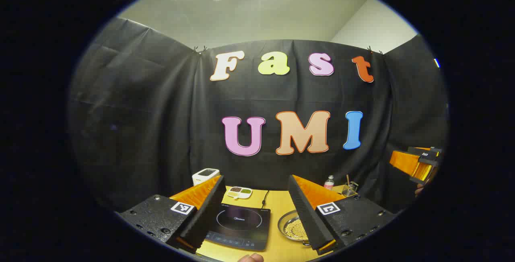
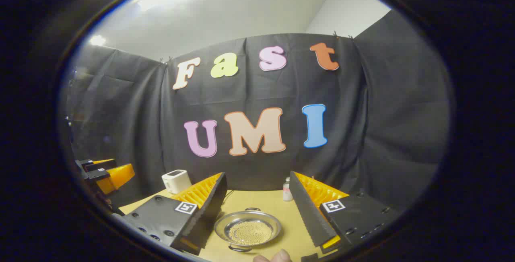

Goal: First push the handle of the pot to place it horizontally, then grasp the pot with both hands and set it on the induction cooktop.

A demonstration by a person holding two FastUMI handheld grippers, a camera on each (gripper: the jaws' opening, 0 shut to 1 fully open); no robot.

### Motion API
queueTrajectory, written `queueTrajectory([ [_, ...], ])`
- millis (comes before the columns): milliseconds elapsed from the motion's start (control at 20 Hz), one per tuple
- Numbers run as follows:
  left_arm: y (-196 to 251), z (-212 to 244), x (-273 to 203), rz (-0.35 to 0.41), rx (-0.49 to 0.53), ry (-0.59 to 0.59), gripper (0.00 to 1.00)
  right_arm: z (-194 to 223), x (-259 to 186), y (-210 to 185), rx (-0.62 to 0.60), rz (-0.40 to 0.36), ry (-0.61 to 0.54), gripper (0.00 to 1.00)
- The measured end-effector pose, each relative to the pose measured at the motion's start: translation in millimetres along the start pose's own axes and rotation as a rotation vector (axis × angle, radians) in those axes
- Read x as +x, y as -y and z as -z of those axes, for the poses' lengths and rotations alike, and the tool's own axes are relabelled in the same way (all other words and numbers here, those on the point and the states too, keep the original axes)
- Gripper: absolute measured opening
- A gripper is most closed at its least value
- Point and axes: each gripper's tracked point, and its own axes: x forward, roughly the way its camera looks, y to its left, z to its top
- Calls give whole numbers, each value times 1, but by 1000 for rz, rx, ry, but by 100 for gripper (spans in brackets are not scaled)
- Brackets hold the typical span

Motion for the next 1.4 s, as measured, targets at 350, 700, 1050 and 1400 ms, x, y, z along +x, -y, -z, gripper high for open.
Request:
queueTrajectory([
  [350, -9, 7, -3, -26, -5, -24, 91, 3, -1, 4, -16, -1, -11, 92],
  [700, -6, 4, 3, -2, 9, -16, 95, 3, 1, 1, -11, 12, -13, 92],
  [1050, -9, 10, 7, 0, 9, -31, 95, 11, 9, -11, -11, -16, -38, 96],
  [1400, -9, 15, 4, -57, 13, -45, 91, 20, 22, -11, 0, -88, -71, 96],
])
